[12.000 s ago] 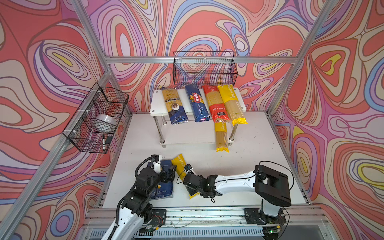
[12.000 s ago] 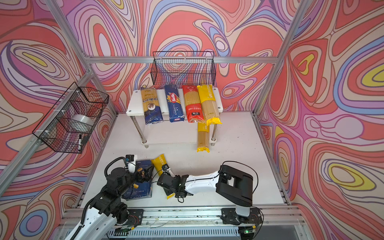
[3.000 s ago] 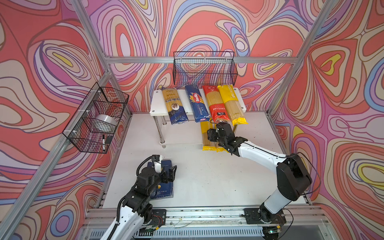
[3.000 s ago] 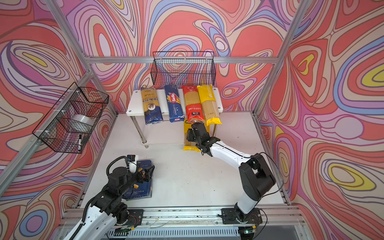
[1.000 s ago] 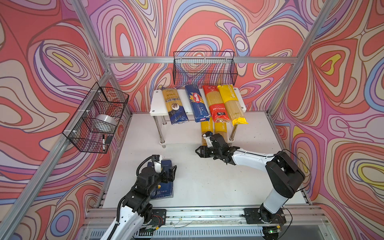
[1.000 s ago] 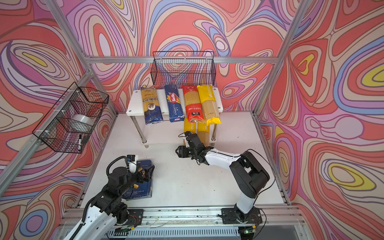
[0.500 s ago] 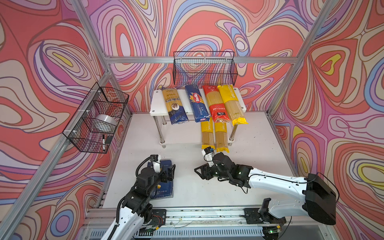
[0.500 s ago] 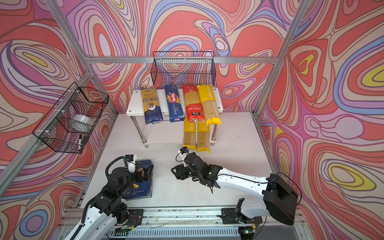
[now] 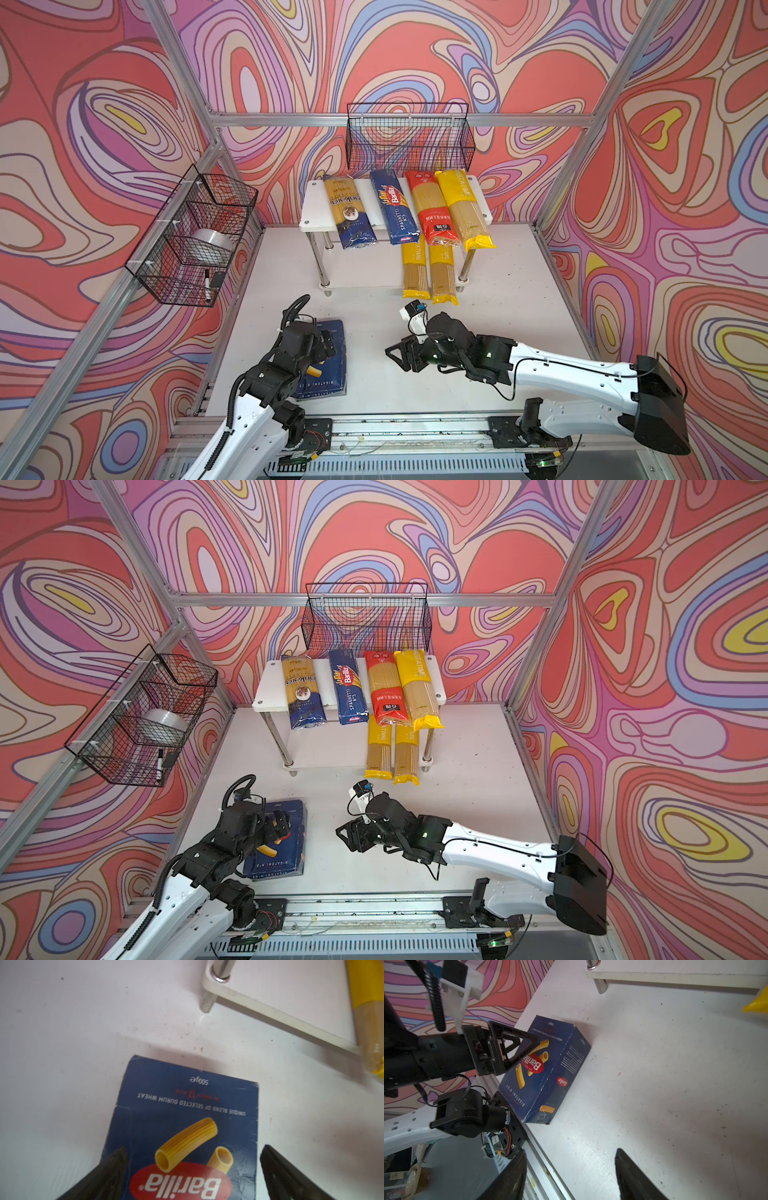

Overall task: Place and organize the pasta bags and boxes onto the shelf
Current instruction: 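Swing the right gripper toward the Barilla rigatoni box while the left gripper lifts off it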

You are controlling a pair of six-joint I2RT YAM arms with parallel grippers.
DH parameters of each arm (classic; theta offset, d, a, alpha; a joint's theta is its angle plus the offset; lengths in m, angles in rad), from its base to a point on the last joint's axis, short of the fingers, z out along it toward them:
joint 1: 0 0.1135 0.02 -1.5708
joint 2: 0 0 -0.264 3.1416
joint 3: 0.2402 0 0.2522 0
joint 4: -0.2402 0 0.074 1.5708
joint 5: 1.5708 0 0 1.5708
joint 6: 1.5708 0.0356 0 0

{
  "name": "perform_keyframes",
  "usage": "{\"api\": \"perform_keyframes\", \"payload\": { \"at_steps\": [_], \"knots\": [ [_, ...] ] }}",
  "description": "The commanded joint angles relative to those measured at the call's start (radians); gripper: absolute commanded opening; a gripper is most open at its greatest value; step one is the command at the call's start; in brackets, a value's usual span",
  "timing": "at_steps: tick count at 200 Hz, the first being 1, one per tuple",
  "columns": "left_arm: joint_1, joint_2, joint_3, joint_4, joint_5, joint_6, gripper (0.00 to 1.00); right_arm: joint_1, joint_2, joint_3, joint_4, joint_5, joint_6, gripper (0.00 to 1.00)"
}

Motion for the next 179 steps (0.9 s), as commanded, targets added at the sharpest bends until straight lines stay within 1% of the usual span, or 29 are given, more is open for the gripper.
{"api": "perform_keyframes", "payload": {
  "at_steps": [1, 36, 52, 76, 96, 107, 108, 124, 149, 158, 170, 173, 179],
  "knots": [
    [-0.002, -0.063, 0.006, -0.131, -0.094, -0.121, 1.00, 0.008, 0.026, -0.013, 0.060, -0.029, -0.011, 0.69],
    [0.008, -0.235, -0.019, -0.176, -0.145, -0.200, 1.00, 0.008, 0.154, 0.036, 0.153, -0.128, -0.040, 0.69],
    [0.009, -0.275, -0.024, -0.167, -0.148, -0.209, 1.00, 0.008, 0.202, 0.054, 0.197, -0.169, -0.034, 0.69],
    [0.014, -0.233, 0.003, -0.185, -0.172, -0.202, 1.00, 0.008, 0.260, 0.094, 0.199, -0.188, -0.028, 0.69],
    [0.020, -0.175, 0.032, -0.162, -0.187, -0.152, 1.00, 0.008, 0.293, 0.098, 0.234, -0.192, -0.023, 0.69],
    [0.038, -0.140, 0.034, -0.155, -0.187, -0.140, 1.00, 0.008, 0.315, 0.100, 0.258, -0.191, -0.026, 0.70],
    [0.041, -0.137, 0.052, -0.154, -0.186, -0.138, 1.00, 0.008, 0.318, 0.101, 0.259, -0.191, -0.026, 0.70],
    [0.098, -0.087, 0.079, -0.121, -0.129, -0.097, 1.00, 0.002, 0.370, 0.127, 0.267, -0.193, -0.032, 0.70],
    [0.244, -0.031, 0.059, -0.039, 0.061, -0.037, 1.00, -0.001, 0.446, 0.177, 0.283, -0.249, -0.022, 0.70],
    [0.292, -0.018, 0.053, -0.023, 0.112, -0.021, 1.00, -0.002, 0.462, 0.183, 0.295, -0.264, -0.013, 0.70],
    [0.317, -0.013, 0.053, 0.006, 0.142, -0.008, 1.00, 0.000, 0.471, 0.186, 0.303, -0.266, -0.005, 0.70],
    [0.319, -0.013, 0.021, 0.014, 0.147, -0.007, 1.00, -0.001, 0.472, 0.186, 0.306, -0.267, -0.002, 0.70],
    [0.322, -0.009, 0.010, 0.027, 0.154, -0.003, 1.00, -0.001, 0.475, 0.184, 0.311, -0.262, -0.001, 0.70]
  ]
}}
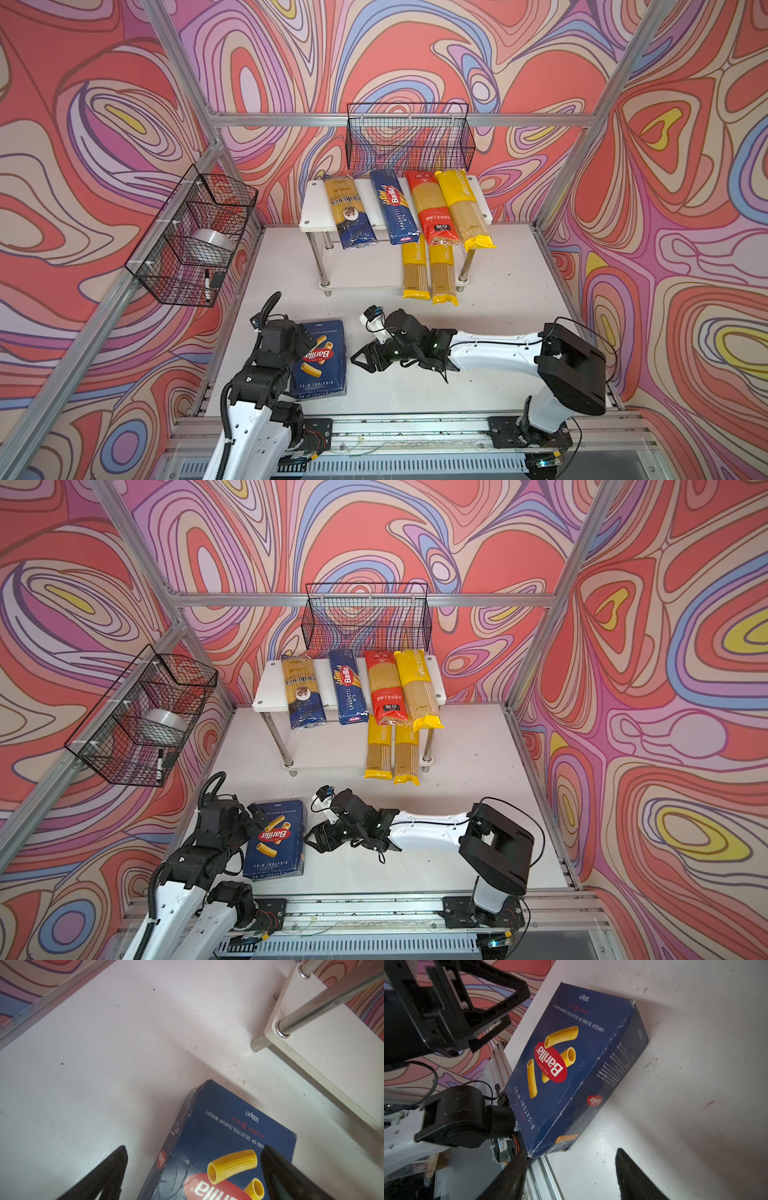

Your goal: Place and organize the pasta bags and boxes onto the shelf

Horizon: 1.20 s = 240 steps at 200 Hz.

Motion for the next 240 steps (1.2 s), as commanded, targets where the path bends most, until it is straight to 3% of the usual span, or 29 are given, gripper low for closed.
{"api": "perform_keyframes", "payload": {
  "at_steps": [1, 101, 166, 240],
  "knots": [
    [0.031, 0.008, -0.044, 0.075, 0.114, 0.046, 1.00, -0.002, 0.010, 0.020, 0.043, -0.028, 0.012, 0.70],
    [0.037, 0.072, -0.102, 0.204, 0.196, 0.095, 1.00, -0.011, 0.191, 0.103, 0.099, -0.067, 0.030, 0.70],
    [0.037, 0.197, -0.071, 0.300, 0.325, 0.142, 1.00, -0.010, 0.233, 0.116, 0.148, -0.077, 0.062, 0.70],
    [0.037, 0.202, -0.129, 0.445, 0.520, 0.110, 1.00, -0.032, 0.220, 0.070, 0.211, -0.047, 0.097, 0.71]
  ]
}}
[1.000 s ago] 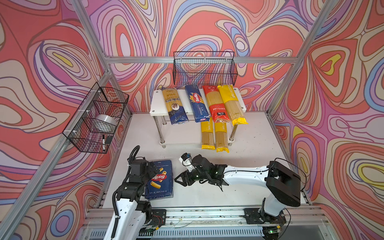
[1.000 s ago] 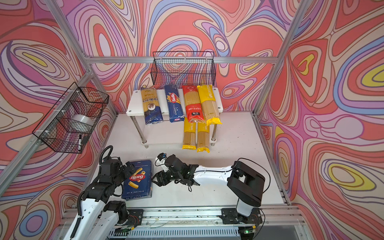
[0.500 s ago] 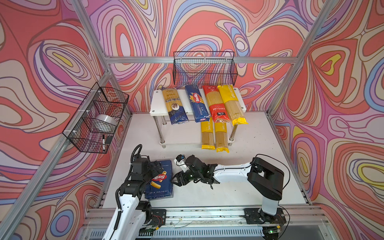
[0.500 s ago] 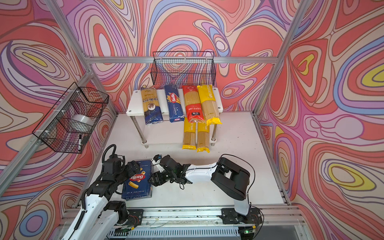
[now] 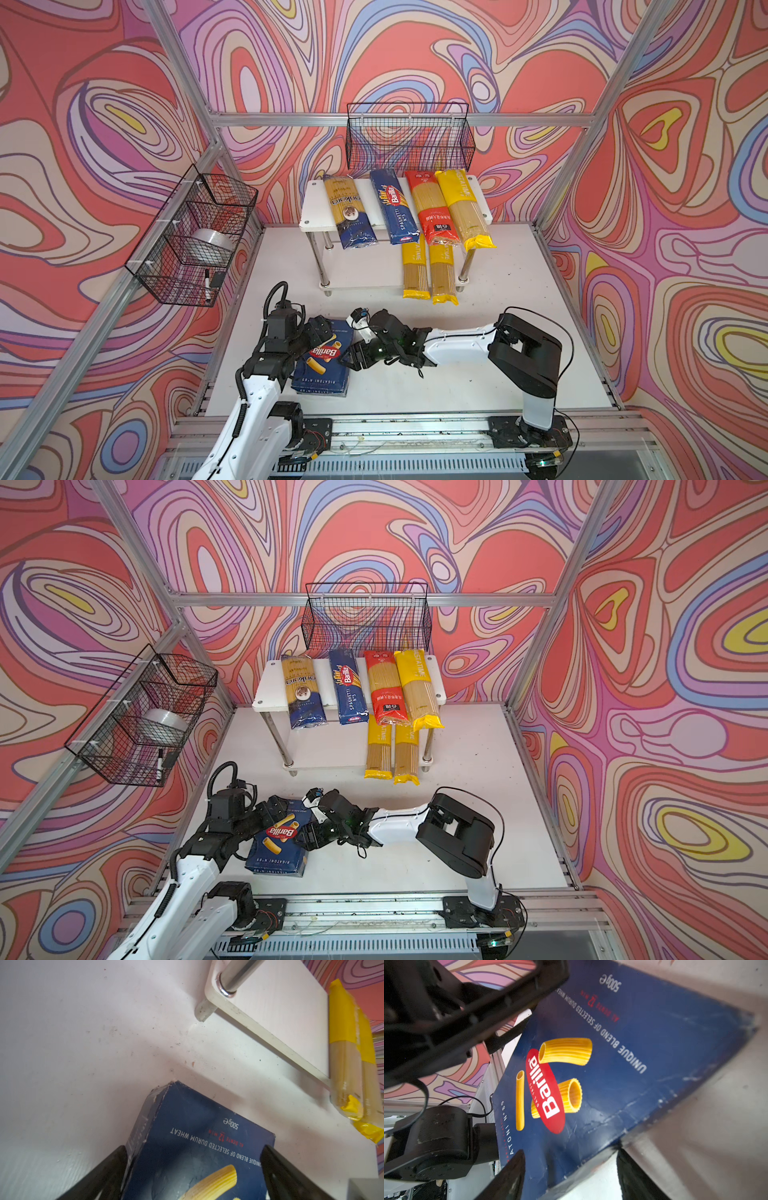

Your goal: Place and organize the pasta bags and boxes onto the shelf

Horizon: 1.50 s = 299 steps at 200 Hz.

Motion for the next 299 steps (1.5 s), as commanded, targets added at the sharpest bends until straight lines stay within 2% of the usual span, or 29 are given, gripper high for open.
{"api": "perform_keyframes", "payload": {
  "at_steps": [1, 43, 82, 118, 148, 168, 194, 212, 237, 259, 273, 299],
  "knots": [
    [-0.003, 0.005, -0.037, 0.101, 0.143, -0.032, 1.00, -0.019, -0.009, -0.031, 0.075, 0.023, 0.025, 0.71],
    [-0.036, 0.061, -0.065, 0.203, 0.197, -0.046, 1.00, -0.042, -0.061, -0.106, 0.138, 0.030, 0.059, 0.71],
    [-0.248, 0.172, 0.010, 0.252, 0.126, -0.014, 1.00, -0.042, -0.187, -0.207, 0.136, 0.076, 0.057, 0.71],
    [-0.340, 0.299, 0.060, 0.337, 0.144, -0.021, 1.00, -0.042, -0.329, -0.341, 0.122, 0.143, 0.069, 0.71],
    [-0.464, 0.390, 0.155, 0.355, 0.080, 0.013, 1.00, -0.039, -0.449, -0.481, 0.178, 0.189, 0.121, 0.71],
    [-0.488, 0.441, 0.183, 0.372, 0.067, 0.024, 1.00, -0.039, -0.492, -0.496, 0.107, 0.202, 0.110, 0.71],
    [-0.488, 0.468, 0.244, 0.255, -0.012, 0.073, 1.00, -0.035, -0.543, -0.516, 0.074, 0.206, 0.108, 0.72],
    [-0.488, 0.431, 0.270, 0.159, -0.076, 0.100, 1.00, -0.034, -0.600, -0.514, -0.010, 0.237, 0.084, 0.72],
    [-0.486, 0.315, 0.293, -0.036, -0.228, 0.095, 1.00, -0.035, -0.720, -0.506, -0.211, 0.316, 0.016, 0.74],
    [-0.485, 0.199, 0.307, -0.217, -0.334, 0.025, 1.00, -0.047, -0.829, -0.473, -0.415, 0.369, -0.081, 0.79],
    [-0.485, 0.113, 0.294, -0.316, -0.340, -0.051, 1.00, -0.071, -0.884, -0.445, -0.532, 0.375, -0.131, 0.79],
    [-0.486, -0.087, 0.199, -0.371, -0.241, -0.164, 1.00, -0.153, -0.960, -0.433, -0.613, 0.352, -0.200, 0.81]
  ]
}}
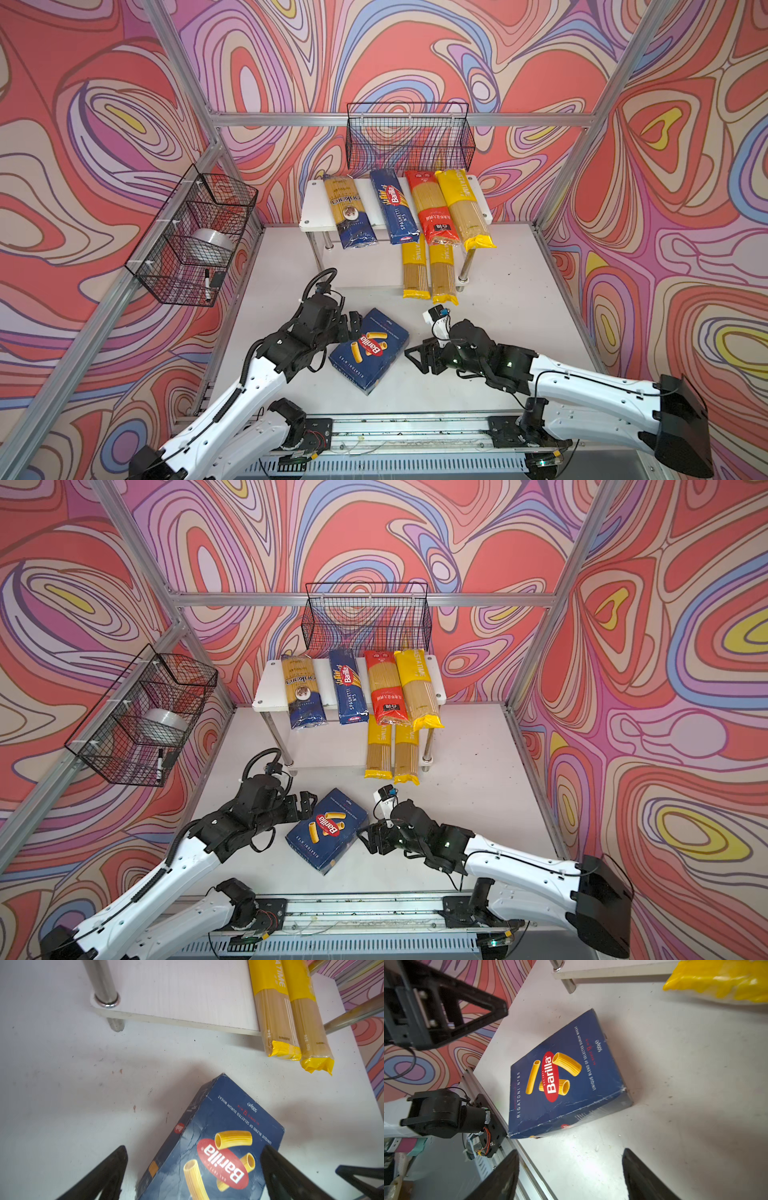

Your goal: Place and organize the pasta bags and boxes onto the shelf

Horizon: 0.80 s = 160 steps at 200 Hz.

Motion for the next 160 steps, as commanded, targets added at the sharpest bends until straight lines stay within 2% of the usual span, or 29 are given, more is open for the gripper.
{"api": "perform_keyframes", "payload": {
  "at_steps": [1, 26, 47, 92, 111, 130, 160],
  "knots": [
    [-0.001, -0.149, -0.071, -0.176, 0.022, -0.136, 1.00, -0.067, -0.053, 0.028, -0.174, 0.015, -0.113, 0.81],
    [-0.001, -0.300, -0.169, -0.162, 0.075, -0.214, 1.00, -0.188, -0.002, 0.060, -0.128, -0.094, -0.187, 0.82],
    [-0.002, -0.335, -0.244, -0.189, 0.090, -0.254, 1.00, -0.247, 0.122, 0.115, -0.065, -0.213, -0.233, 0.84],
    [-0.028, -0.342, -0.238, -0.205, 0.087, -0.290, 1.00, -0.260, 0.298, 0.194, 0.041, -0.303, -0.263, 0.85],
    [-0.033, -0.348, -0.250, -0.177, 0.129, -0.297, 1.00, -0.261, 0.356, 0.214, 0.064, -0.321, -0.268, 0.85],
    [-0.047, -0.357, -0.266, -0.151, 0.170, -0.297, 1.00, -0.261, 0.390, 0.232, 0.072, -0.333, -0.274, 0.86],
    [-0.073, -0.377, -0.283, -0.160, 0.171, -0.314, 1.00, -0.261, 0.398, 0.218, 0.130, -0.353, -0.275, 0.86]
  ]
}}
